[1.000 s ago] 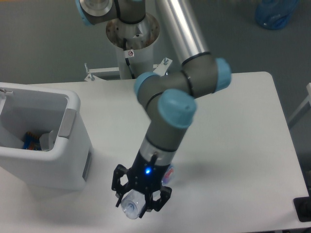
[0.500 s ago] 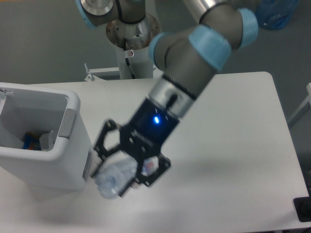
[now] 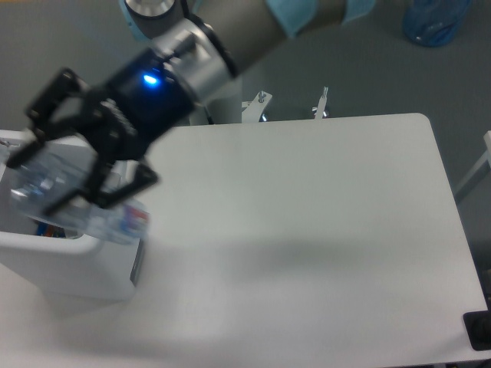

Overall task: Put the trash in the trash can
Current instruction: 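Lift the bottle and carry it over the trash bin, then open the gripper to release the bottle into the bin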

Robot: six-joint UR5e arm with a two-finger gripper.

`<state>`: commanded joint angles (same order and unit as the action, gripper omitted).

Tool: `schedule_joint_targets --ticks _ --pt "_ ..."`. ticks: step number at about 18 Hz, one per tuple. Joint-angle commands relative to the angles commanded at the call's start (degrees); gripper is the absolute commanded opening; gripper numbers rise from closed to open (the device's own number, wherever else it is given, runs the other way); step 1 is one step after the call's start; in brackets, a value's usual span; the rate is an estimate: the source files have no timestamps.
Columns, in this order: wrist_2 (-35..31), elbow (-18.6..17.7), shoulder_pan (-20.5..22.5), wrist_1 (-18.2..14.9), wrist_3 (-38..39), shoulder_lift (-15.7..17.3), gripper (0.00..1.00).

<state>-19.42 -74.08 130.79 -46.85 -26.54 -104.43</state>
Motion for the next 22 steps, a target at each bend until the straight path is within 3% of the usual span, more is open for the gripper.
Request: schedule_joint_targets --ticks 3,6,7,9,12,15,22 --pt "0.0 -3.1 -2.4 0.0 -0.1 1.3 0.35" --pt "-0.1 -5.2 -2.8 -0.1 0.6 2.5 0.44" --pt "-0.1 -6.1 -2.9 0.0 0.6 2.5 0.54" --pt "-0.2 -7.4 -2.9 0.0 0.4 2.5 0.91" --pt "-0.4 -8.6 -2.8 0.0 0.5 2.5 1.00" --pt "-0.7 -9.4 -1.5 0.0 0.4 2.4 1.00" --pt "-1.0 -11.5 15.2 0.3 -1.4 1.2 1.00"
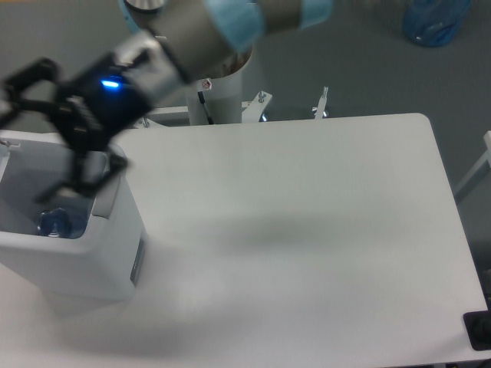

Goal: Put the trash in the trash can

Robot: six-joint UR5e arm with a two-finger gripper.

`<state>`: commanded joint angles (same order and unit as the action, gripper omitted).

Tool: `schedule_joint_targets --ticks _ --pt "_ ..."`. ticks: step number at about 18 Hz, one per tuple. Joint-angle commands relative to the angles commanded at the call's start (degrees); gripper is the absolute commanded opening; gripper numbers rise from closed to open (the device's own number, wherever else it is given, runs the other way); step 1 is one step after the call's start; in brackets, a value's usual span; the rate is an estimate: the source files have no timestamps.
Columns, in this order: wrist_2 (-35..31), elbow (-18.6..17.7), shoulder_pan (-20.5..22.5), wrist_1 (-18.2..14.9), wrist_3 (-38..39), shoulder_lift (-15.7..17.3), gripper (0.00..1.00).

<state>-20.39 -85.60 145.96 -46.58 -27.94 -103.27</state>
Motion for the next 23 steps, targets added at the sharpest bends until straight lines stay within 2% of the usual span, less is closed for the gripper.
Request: schedule_joint_targets --ticks 3,4,7,11,13,15,18,21,23 --pt "-0.8 -1.1 6.4 -0.3 -5.6 -2.6 1.00" --pt "-3.2 -1.5 7.8 -0.3 -8.7 -3.7 1.00" --pt "-17.4 -1.8 9.5 -0.4 -16.2 -5.4 1.00" --pt "-44.9 -1.9 9.5 -0.6 -27.0 -6.2 1.00" --pt "-51.8 -2.5 9.6 -0.7 -35.0 -7.2 1.00" --pt "-57.8 -2.7 9.5 -1.1 -39.2 -7.8 1.00" --pt "-65.6 -1.2 9.1 -7.6 -43.0 -8.0 1.00" --pt "-66.9 2.4 8.3 -12.6 -45.1 -9.9 1.00" --pt "-67.8 3.9 7.4 -13.9 -45.1 -11.3 1.00"
